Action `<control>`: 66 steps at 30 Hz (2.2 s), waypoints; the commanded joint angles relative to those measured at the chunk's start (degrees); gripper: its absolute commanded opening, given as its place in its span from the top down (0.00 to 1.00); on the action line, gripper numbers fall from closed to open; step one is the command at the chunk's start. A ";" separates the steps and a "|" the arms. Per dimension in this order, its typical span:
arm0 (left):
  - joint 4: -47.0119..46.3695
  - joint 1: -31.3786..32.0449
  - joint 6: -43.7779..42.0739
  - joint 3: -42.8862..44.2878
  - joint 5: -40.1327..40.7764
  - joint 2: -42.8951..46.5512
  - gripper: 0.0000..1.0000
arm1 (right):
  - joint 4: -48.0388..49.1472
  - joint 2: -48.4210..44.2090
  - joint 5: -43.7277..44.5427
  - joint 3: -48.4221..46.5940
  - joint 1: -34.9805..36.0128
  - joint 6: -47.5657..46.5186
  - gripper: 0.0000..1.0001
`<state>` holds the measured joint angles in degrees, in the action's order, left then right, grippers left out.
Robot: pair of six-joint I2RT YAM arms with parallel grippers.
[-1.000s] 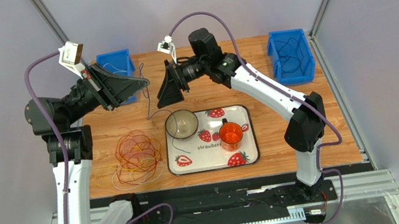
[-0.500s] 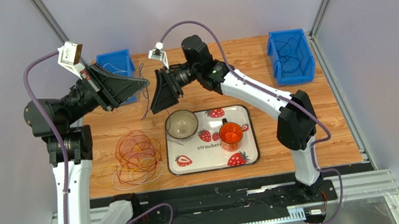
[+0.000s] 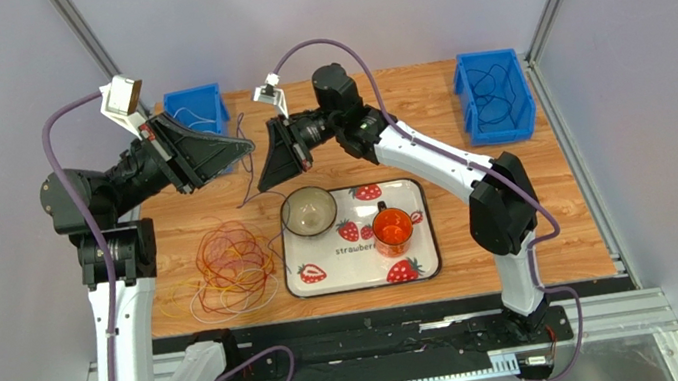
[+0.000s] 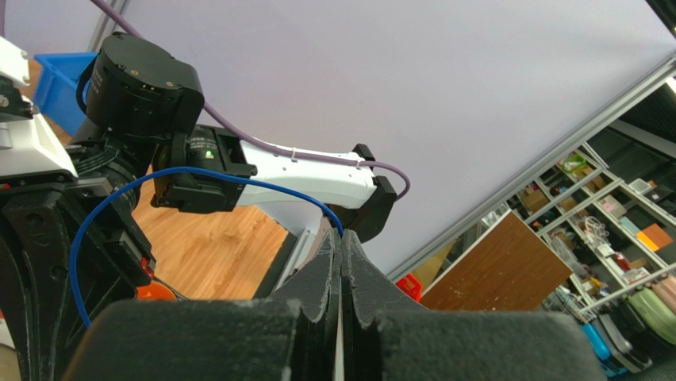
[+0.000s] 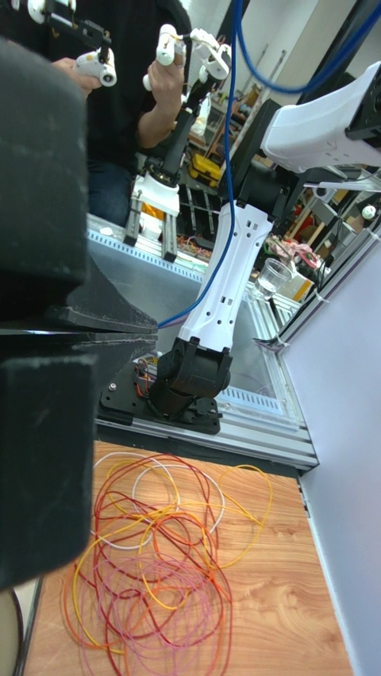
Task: Untangle the cables
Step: Pick up the cable from the cable, then place the cable in the bin.
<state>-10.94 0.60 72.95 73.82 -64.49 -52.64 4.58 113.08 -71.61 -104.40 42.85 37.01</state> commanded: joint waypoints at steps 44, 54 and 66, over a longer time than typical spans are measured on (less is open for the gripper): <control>-1.28 -0.25 -0.70 2.11 -1.52 0.35 1.00 | 9.66 4.35 -7.05 -3.79 2.68 9.48 1.00; 28.81 -0.25 -21.16 4.75 3.39 3.86 0.89 | -12.76 -1.36 3.48 -5.37 -4.26 -4.21 1.00; 50.55 -0.25 -39.19 4.40 20.01 7.56 0.10 | -31.82 -12.61 24.85 -8.36 -18.23 -12.67 1.00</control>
<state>29.71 0.60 41.56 76.47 -50.72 -44.77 -21.39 106.59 -53.95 -109.03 26.06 27.49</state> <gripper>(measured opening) 0.894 0.010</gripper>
